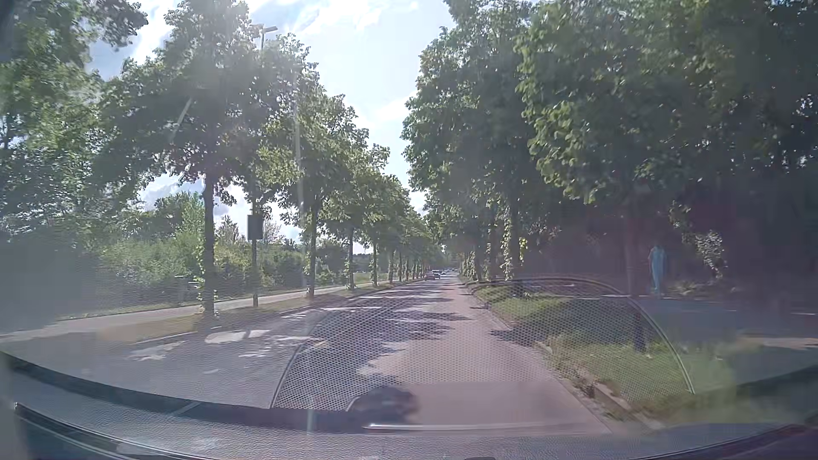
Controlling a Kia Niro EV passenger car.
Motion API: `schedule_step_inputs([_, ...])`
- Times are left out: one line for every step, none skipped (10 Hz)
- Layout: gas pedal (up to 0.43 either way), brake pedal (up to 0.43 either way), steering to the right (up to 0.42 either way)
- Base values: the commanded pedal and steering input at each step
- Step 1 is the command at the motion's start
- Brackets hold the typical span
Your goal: Follow the waypoints while adhering to traffic rules and regulations
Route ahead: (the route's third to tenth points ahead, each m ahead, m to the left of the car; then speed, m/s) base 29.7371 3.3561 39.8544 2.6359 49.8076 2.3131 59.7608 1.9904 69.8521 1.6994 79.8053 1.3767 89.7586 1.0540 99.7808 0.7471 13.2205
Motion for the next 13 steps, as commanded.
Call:
schedule_step_inputs([0.228, 0.018, 0.000])
schedule_step_inputs([0.228, 0.012, 0.001])
schedule_step_inputs([0.228, 0.012, 0.003])
schedule_step_inputs([0.228, 0.018, 0.005])
schedule_step_inputs([0.228, 0.012, 0.006])
schedule_step_inputs([0.228, 0.018, 0.006])
schedule_step_inputs([0.220, 0.012, 0.006])
schedule_step_inputs([0.209, 0.012, 0.007])
schedule_step_inputs([0.189, 0.018, 0.007])
schedule_step_inputs([0.177, 0.012, 0.008])
schedule_step_inputs([0.177, 0.012, 0.008])
schedule_step_inputs([0.177, 0.012, 0.007])
schedule_step_inputs([0.177, 0.012, 0.005])
